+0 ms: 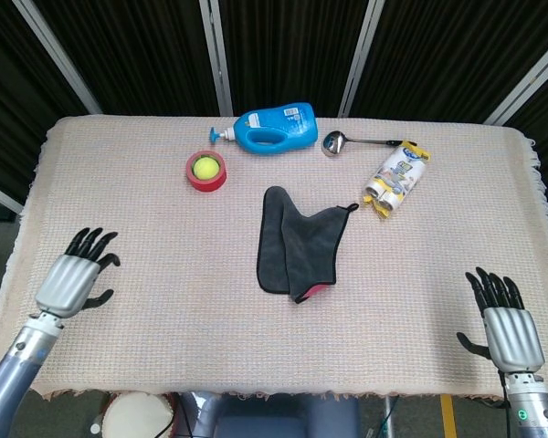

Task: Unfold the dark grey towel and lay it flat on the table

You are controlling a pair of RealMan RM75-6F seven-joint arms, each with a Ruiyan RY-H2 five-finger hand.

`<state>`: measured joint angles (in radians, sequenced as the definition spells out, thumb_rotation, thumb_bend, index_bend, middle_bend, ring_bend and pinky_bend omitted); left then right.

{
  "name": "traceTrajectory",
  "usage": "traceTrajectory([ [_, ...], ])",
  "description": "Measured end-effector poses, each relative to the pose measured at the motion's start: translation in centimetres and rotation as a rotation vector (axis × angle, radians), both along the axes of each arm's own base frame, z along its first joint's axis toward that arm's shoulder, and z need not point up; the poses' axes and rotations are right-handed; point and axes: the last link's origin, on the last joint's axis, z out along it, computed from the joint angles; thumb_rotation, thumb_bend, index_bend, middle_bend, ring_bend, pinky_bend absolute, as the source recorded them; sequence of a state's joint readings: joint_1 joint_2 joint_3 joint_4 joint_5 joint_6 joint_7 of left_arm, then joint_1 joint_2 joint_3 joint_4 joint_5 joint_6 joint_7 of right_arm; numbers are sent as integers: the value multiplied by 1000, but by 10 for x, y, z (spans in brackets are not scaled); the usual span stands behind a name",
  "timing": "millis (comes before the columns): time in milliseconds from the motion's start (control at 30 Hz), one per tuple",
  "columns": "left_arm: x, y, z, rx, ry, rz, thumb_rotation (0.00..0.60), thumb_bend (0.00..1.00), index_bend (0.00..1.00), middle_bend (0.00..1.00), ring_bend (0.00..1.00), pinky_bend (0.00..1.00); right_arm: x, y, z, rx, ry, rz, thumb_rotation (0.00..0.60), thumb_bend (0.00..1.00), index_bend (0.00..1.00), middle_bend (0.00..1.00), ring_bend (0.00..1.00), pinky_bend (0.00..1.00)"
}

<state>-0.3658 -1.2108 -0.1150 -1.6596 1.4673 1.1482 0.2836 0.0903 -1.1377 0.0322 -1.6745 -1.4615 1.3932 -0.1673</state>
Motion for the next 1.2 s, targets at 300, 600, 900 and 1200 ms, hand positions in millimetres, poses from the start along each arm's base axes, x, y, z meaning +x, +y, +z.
traceTrajectory([
  [300, 54, 44, -62, -59, -10, -76, 600, 133, 260, 83, 0, 31, -3, -2, -1, -2, -9, -12, 600, 240, 0, 0, 0, 36],
  [600, 100, 68, -115, -91, 5, -148, 600, 133, 307, 86, 0, 31, -7, -4, -2, -4, -19, -31, 600, 240, 0, 0, 0, 36],
  [900, 134, 72, -166, -120, 13, -189, 600, 133, 293, 86, 0, 31, -9, -5, -3, -6, -26, -42, 600, 241, 0, 0, 0, 36],
  [1200, 163, 61, -199, -139, -23, -238, 600, 133, 294, 86, 0, 31, -10, -6, -2, -9, -38, -48, 600, 240, 0, 0, 0, 36],
])
